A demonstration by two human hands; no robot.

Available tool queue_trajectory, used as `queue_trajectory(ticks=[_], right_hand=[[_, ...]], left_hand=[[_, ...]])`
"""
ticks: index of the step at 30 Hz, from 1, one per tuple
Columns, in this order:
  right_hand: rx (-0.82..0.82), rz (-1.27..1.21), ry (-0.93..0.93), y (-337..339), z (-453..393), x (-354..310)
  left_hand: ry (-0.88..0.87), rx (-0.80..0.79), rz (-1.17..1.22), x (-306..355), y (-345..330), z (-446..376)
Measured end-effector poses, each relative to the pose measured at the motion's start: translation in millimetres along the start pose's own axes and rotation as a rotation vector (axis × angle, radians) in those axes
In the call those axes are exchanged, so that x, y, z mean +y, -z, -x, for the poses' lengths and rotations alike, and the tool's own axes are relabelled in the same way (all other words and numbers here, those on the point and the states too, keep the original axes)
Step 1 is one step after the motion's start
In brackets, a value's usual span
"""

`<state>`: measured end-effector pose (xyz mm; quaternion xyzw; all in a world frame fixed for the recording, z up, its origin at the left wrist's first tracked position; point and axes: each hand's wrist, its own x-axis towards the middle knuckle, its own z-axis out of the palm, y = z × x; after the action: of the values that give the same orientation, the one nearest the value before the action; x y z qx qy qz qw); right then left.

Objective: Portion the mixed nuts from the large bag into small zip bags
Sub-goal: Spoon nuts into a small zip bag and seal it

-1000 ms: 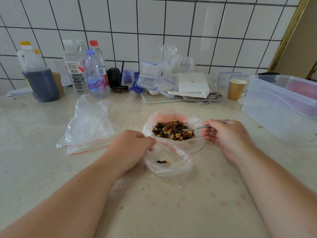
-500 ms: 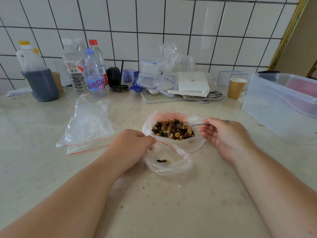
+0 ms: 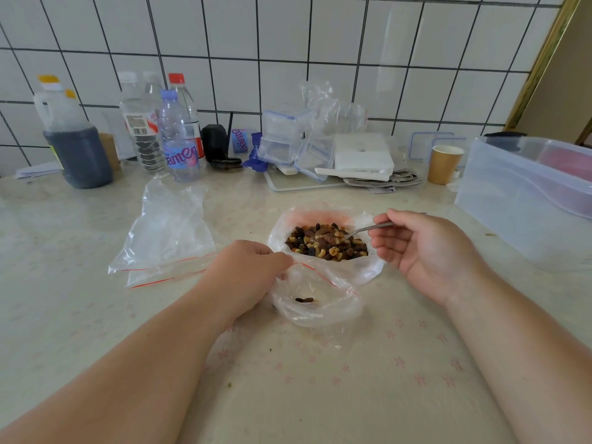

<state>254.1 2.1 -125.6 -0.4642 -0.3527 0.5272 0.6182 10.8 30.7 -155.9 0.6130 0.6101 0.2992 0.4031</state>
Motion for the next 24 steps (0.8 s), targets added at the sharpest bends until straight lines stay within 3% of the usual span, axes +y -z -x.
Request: queue_trajectory(ticks=[5,11,14,17,20,24], right_hand=[[-0.156,0.236,0.043,-7.7,14.6,0.2],[-0.423,0.644,0.352,-11.2,28.1,3.2],[-0.501,0.723,0.369,-10.7,31.5,1.9],[-0.393,0.603,0.411,-6.1,24.8,-2.3],[-0.153,0.323,0.363,3.0,13.3,-6.1],[0.203,0.397,0.38,14.6,1.1,-1.9]], left_hand=[[0.005,0.0,-0.004,-1.4,-0.2,-2.2],[-0.001,0.006,-0.035,-1.1,-0.4,-2.1],[-0.013,0.013,-0.034,-1.6,-0.6,-1.8],[-0.008,0.017,-0.026,-2.0,-0.6,-2.0],[-0.002,0.01,-0.021,-0.9,-0.6,-1.0],[-0.001,0.016,-0.037,0.9,-0.5,-0.3]])
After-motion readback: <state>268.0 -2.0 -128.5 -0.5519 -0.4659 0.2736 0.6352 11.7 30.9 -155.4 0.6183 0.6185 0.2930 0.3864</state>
